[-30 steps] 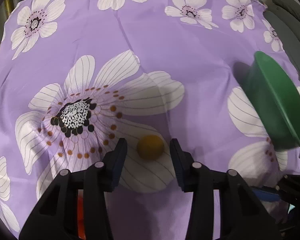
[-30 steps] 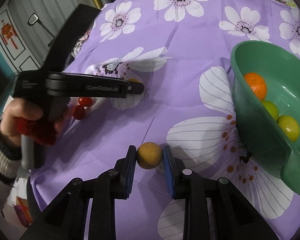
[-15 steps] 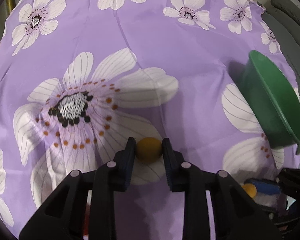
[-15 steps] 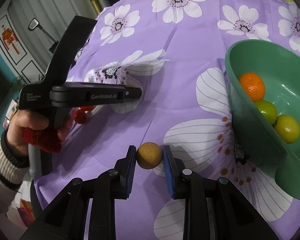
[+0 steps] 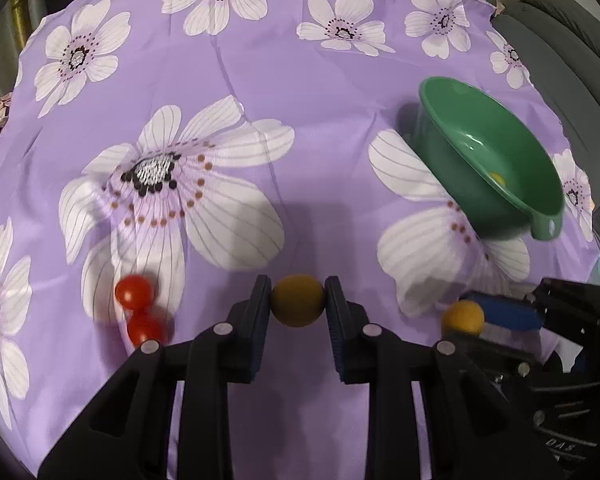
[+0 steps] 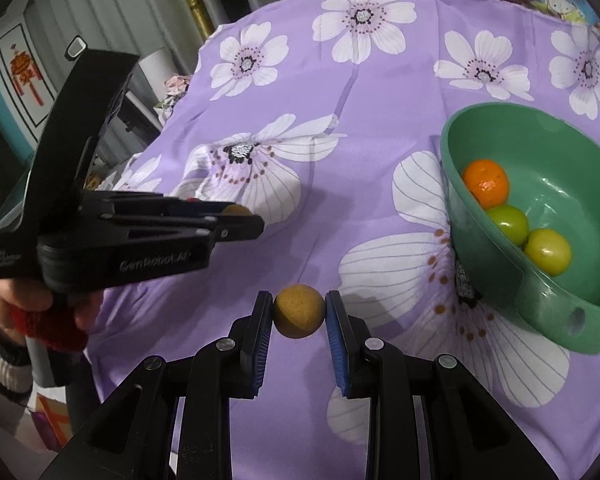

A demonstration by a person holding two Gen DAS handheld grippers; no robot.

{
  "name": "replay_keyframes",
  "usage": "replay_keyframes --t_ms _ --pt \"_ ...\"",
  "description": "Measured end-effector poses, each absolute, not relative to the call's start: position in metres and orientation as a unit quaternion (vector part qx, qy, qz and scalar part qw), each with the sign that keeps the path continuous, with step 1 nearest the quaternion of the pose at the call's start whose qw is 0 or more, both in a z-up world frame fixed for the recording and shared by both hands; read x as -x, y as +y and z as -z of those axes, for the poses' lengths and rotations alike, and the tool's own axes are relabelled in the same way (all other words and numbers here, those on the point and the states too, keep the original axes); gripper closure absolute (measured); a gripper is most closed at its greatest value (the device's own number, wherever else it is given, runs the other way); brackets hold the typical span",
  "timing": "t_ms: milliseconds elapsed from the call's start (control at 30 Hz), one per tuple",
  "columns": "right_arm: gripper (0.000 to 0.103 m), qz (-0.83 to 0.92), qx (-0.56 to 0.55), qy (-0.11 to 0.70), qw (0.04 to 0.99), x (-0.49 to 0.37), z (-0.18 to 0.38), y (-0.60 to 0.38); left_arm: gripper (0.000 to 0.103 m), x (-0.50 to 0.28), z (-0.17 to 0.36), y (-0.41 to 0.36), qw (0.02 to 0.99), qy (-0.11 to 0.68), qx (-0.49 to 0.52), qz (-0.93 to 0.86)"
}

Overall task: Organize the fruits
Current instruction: 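Lift the yellow cherry tomato with the left gripper and carry it over the bowl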

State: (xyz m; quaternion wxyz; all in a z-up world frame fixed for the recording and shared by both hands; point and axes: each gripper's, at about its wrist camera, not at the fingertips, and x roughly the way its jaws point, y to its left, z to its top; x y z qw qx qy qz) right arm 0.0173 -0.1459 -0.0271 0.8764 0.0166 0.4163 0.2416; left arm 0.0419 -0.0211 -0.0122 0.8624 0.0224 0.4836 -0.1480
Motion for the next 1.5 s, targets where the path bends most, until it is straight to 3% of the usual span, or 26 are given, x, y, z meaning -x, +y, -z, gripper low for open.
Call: replay_keyframes --t_ms 700,1500 --pt "0.074 -0.235 -0.021 0.375 0.897 0.015 -0.002 -0.160 0.076 0.007 -0.009 -0.032 0.871 0.464 -0.027 0.158" --pt "0.074 -0.162 -0.068 0.334 0.926 0.011 -0.015 -0.225 0.076 -0.012 -0.047 -0.092 0.871 0.426 -0.047 0.243"
